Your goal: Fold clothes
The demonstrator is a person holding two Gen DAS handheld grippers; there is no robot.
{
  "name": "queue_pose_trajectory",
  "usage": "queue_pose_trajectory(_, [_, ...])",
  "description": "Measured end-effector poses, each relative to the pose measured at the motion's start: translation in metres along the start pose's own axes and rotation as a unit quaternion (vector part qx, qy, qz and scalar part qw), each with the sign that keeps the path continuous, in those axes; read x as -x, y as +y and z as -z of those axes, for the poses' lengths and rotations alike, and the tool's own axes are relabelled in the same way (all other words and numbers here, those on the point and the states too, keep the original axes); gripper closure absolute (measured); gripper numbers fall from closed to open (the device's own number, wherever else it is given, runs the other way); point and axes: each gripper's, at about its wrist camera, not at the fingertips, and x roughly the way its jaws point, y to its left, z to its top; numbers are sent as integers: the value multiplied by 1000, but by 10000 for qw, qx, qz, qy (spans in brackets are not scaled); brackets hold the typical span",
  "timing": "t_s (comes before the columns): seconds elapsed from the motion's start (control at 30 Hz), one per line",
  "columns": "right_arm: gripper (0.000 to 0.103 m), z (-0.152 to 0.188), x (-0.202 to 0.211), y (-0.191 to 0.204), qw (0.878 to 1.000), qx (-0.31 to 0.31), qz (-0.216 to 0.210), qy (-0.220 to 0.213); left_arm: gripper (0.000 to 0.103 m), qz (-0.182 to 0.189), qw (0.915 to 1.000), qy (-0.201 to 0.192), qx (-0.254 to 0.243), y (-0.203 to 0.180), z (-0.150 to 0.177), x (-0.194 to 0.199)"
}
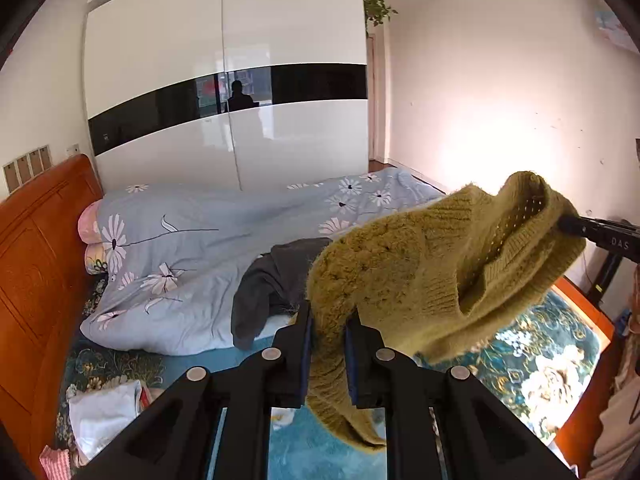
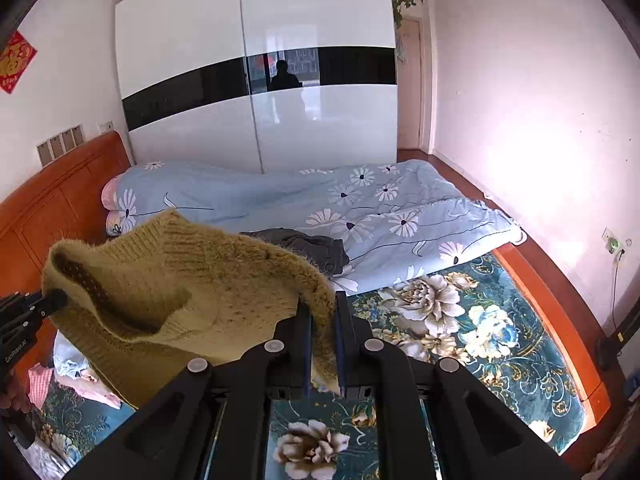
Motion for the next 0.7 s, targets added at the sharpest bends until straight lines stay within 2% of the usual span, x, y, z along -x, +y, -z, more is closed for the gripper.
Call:
queue_pose_trajectory(0.13, [93, 17, 29, -3, 9999, -52, -117, 93, 88, 180, 9997, -83, -146, -6, 11, 39])
queue_pose_trajectory(0.23, [93, 6, 52, 2, 9997, 126, -169, -85, 88, 221, 9988, -232, -363, -5, -4, 65])
queue_pose_trajectory(0.37, [93, -19, 52, 5, 9993, 190, -263, -164, 88, 149, 9988, -141, -447, 2, -24, 57])
queue_pose_trajectory(0.43, [93, -21, 29, 4, 9991, 305, -272, 52, 88, 41, 9990, 103, -441, 2, -24, 35])
queue_pose_trajectory(0.53, [93, -14, -26, 3, 9962, 524, -319, 622, 88, -137, 9968, 741, -267, 2, -6, -22])
queue_pose_trajectory(0.6, [93, -1, -71, 2, 9910, 671, -369, 1098, 88, -242, 9915, 1276, -89, 2, 17, -65])
queue_pose_trajectory(0.7, [93, 25, -140, -5, 9800, 636, -495, 1819, 88, -345, 9786, 2019, 204, 6, 46, -125])
